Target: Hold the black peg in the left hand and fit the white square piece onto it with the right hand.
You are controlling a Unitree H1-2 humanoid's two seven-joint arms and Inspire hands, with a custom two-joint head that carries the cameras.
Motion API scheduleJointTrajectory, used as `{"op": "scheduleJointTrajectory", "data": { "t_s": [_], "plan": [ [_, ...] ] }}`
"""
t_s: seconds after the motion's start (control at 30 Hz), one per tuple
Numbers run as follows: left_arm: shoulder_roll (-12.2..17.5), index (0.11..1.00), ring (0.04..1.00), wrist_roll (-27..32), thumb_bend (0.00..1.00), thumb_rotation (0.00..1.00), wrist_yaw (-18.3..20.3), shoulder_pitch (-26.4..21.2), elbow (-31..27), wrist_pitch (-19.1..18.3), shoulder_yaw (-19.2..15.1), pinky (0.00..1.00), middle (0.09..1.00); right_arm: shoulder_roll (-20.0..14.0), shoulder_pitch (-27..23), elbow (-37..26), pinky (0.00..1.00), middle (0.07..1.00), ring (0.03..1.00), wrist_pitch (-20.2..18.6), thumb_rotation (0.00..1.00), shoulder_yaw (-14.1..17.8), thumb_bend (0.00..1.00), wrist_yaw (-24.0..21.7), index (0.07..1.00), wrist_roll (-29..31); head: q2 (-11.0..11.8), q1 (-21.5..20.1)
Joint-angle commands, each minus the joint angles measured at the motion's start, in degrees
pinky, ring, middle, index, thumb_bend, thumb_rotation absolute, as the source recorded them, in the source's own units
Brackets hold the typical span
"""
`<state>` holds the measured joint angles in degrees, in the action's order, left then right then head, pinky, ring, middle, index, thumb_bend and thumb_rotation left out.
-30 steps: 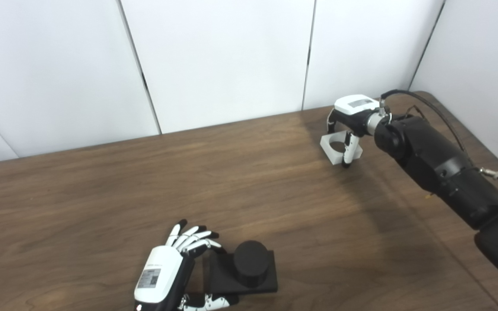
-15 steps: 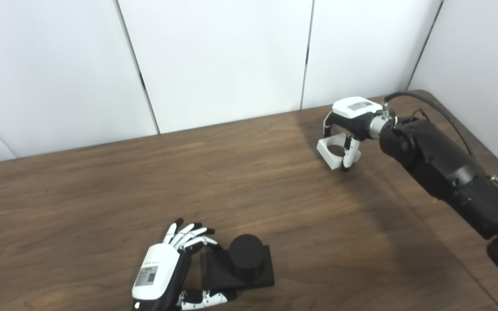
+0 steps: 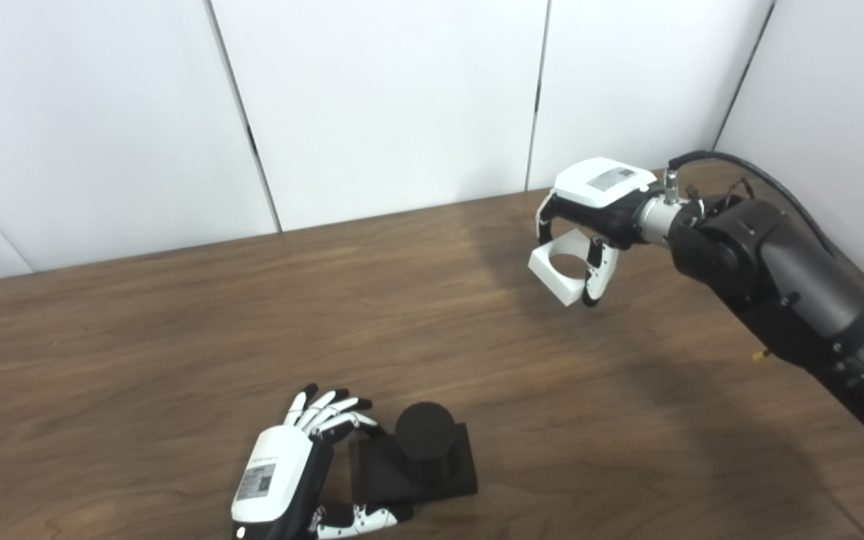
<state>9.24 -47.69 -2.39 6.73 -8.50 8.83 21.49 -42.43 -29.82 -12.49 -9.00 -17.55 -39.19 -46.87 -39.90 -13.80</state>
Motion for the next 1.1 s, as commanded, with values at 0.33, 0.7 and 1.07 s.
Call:
{"op": "scheduleJointTrajectory", "data": {
  "t_s": [0.33,0.7,1.07],
  "plan": [
    [-0.13,0.486,0.886,-0.79,0.51,0.04,-0.49,-0.65,1.32,-0.04,0.33,1.00,0.805,1.43,-2.01,-17.73,0.97,0.784,0.878,-3.40,0.13,3.48,0.52,-10.26,0.485,0.86,-0.90,0.91],
    [-0.33,0.487,0.886,-1.62,0.51,0.04,-0.39,-0.91,1.10,-0.63,0.57,1.00,0.804,5.11,-4.71,-26.13,0.97,0.767,0.859,-4.88,0.14,4.16,0.52,-17.94,0.484,1.85,-2.33,1.88],
    [-0.44,0.486,0.877,-1.85,0.51,0.05,-0.19,-1.62,1.30,-1.12,0.82,1.00,0.801,9.14,-7.71,-33.20,0.98,0.763,0.852,-7.67,0.14,3.73,0.52,-24.32,0.483,3.26,-4.11,2.42]
  ]
}}
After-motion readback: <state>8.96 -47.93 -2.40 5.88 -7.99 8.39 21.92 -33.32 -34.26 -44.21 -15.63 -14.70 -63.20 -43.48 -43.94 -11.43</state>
